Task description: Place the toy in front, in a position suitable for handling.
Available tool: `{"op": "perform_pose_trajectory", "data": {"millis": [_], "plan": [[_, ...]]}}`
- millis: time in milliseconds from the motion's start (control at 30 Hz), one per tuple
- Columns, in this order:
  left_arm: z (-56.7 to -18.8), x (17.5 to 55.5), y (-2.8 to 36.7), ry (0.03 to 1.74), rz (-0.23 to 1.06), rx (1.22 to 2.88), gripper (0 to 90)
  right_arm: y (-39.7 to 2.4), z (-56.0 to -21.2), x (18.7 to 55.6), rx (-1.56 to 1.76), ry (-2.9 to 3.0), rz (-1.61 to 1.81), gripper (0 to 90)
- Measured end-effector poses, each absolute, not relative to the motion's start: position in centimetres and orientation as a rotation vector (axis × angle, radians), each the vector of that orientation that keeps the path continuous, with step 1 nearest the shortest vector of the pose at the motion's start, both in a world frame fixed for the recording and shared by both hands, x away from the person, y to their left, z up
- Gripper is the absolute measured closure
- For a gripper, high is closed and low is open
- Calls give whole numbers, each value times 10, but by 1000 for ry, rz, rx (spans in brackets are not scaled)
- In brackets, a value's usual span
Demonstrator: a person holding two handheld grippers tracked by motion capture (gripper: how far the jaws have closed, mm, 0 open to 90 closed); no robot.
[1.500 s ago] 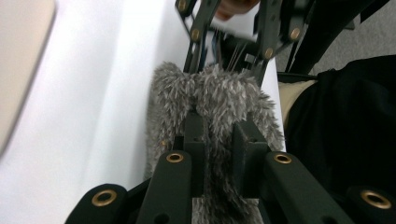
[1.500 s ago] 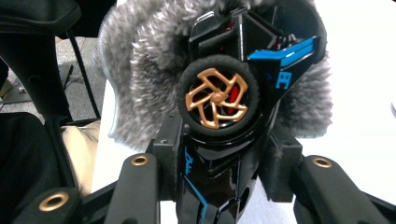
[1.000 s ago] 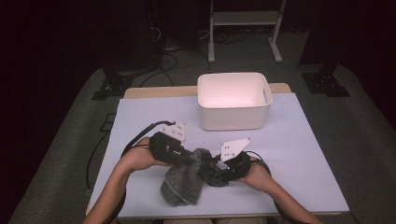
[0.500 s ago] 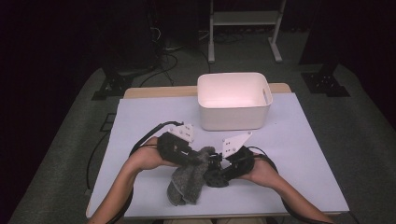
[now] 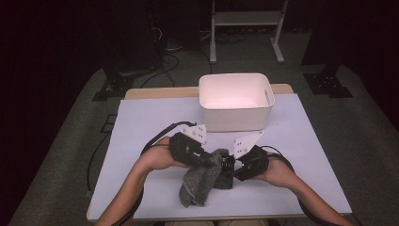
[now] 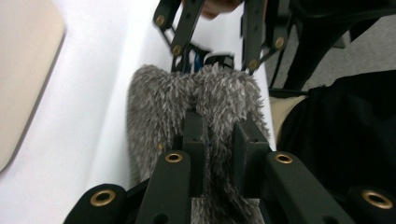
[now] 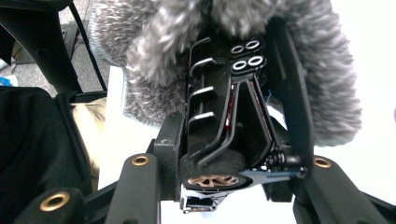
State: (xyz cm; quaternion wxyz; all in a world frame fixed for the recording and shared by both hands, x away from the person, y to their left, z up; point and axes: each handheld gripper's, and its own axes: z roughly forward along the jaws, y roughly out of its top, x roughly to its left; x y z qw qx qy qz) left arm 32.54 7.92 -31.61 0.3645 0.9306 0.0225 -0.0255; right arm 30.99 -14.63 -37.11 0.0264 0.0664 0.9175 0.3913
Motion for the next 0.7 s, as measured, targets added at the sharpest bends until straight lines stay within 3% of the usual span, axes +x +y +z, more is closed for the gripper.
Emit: {"op": "perform_pose_trajectory", "data": {"millis": [700], "plan": [[-332,322,62,29,-141,2384,779,-165,-363,300,205,2857,1124,556]]}}
